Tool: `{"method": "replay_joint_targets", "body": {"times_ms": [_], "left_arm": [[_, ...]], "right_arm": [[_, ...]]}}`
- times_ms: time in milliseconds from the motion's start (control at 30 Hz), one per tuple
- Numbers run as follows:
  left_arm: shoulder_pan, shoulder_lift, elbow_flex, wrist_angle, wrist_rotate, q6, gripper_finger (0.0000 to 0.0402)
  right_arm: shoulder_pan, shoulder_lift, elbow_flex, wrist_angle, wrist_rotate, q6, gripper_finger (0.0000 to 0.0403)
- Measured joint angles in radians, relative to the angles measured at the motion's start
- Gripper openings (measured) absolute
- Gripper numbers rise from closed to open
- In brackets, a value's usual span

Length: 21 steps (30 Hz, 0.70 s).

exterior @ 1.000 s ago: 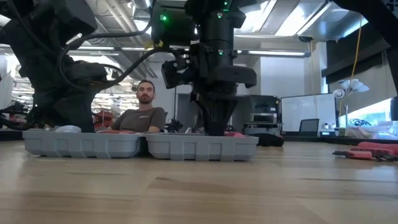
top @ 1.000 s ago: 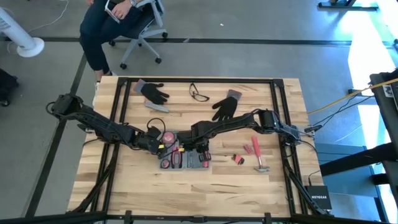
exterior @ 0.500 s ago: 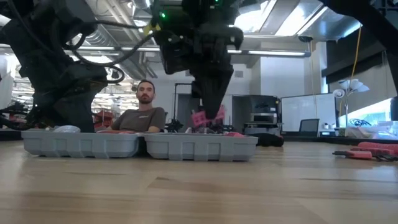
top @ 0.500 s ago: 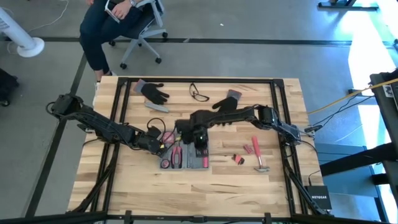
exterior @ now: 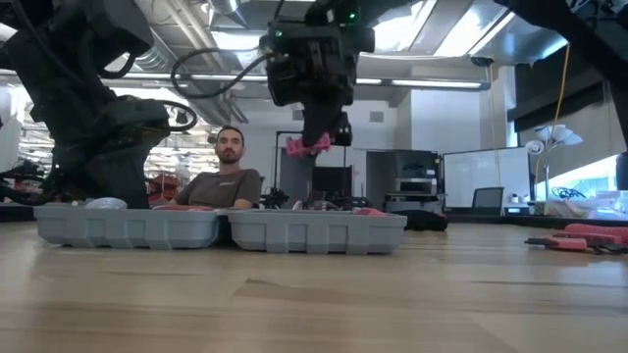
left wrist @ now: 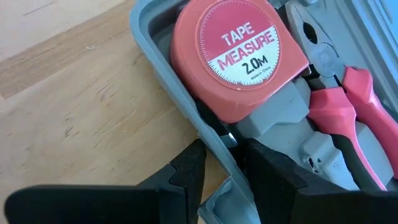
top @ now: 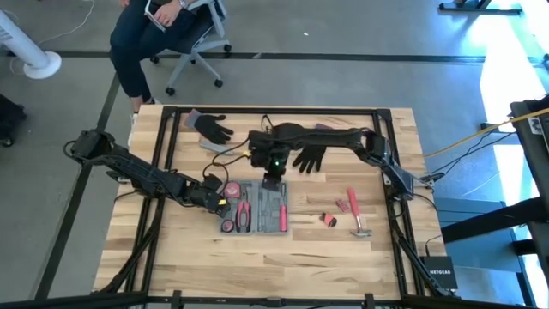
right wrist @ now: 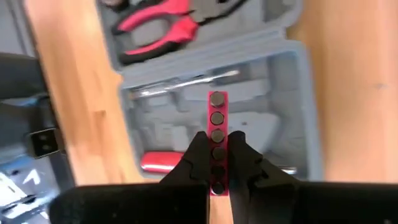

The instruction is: Prefit tool cases

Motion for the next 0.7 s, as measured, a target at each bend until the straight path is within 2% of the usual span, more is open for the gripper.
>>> {"method": "replay_joint_targets", "body": {"times_ms": [100,200,367,533,700], "left_arm": [[0.0,0.0,0.0,0.0,0.0,-0.005,0.0106],[0.0,0.0,0.0,0.001,0.0,-0.008,0.0106],[0.0,0.0,0.0,0.001,0.0,-0.002,0.0106],[0.0,0.0,0.0,0.002,0.0,0.004,0.0106],[0.0,0.0,0.0,0.005,0.0,0.003,0.0106]], "right_arm": [[0.009,-0.062,-0.102,0.076,-0.01,0.046,0.0017],[0.027,-0.138,-0.271,0.199,-0.013,0.133,0.0017],[0.056,-0.331,-0.6,0.571,0.005,0.404,0.0017],[0.095,-0.498,-0.94,0.944,0.134,0.754,0.0017],[0.161,-0.603,-1.167,1.141,0.331,1.067,0.0017]]}}
